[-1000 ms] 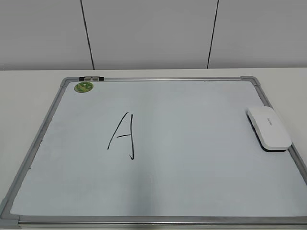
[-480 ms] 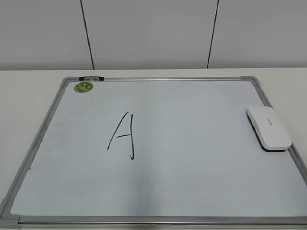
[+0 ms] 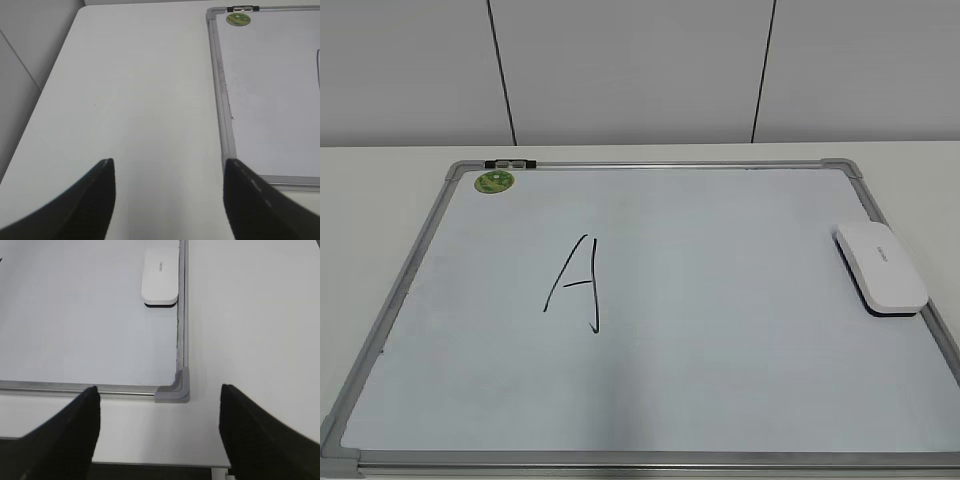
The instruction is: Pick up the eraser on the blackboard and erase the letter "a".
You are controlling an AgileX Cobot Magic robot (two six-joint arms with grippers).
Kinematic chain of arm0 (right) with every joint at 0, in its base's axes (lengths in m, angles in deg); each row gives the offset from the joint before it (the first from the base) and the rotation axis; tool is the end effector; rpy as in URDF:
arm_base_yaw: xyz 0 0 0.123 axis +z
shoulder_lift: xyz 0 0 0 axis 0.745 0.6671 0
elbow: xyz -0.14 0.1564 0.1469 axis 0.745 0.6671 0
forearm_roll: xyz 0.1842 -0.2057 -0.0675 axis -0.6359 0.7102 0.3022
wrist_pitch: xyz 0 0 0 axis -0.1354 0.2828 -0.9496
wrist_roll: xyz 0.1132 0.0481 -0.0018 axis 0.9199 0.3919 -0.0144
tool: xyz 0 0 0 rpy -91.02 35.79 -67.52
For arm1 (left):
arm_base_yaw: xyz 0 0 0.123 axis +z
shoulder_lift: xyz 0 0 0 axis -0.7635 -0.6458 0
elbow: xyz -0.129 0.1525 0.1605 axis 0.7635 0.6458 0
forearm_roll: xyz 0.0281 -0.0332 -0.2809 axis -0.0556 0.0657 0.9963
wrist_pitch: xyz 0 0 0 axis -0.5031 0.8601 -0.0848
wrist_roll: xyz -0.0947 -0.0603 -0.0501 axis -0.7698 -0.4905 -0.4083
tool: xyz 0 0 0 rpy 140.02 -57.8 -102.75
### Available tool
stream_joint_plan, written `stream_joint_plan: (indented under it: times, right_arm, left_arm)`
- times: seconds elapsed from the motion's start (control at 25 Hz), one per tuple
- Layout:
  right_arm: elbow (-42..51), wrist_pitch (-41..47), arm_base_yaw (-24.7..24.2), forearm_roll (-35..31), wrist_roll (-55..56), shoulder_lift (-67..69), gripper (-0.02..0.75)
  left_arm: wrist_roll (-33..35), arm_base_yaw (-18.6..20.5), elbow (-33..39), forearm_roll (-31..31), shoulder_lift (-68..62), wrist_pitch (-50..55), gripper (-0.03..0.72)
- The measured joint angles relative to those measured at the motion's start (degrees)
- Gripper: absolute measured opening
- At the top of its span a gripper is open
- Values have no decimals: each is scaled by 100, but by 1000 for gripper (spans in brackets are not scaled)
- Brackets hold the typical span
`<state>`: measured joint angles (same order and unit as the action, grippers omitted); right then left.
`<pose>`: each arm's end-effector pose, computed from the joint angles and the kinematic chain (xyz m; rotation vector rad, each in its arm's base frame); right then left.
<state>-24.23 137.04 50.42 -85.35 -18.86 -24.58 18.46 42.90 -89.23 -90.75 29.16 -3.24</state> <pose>0.0825 0.0040 0.2638 -0.0680 2.1621 0.0177 0.0809 0.0107 0.2775 -0.0499 2.0812 0.0560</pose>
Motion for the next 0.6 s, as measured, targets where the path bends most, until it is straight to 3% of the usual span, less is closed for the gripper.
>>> stream_joint_plan:
  times: [0.16,0.6]
  right_arm:
    - [0,0,-183,38,0,-240,550]
    - [0,10,-227,38,0,-268,550]
  left_arm:
    - [0,287,0,0,35,0,494]
    - [0,322,0,0,44,0,478]
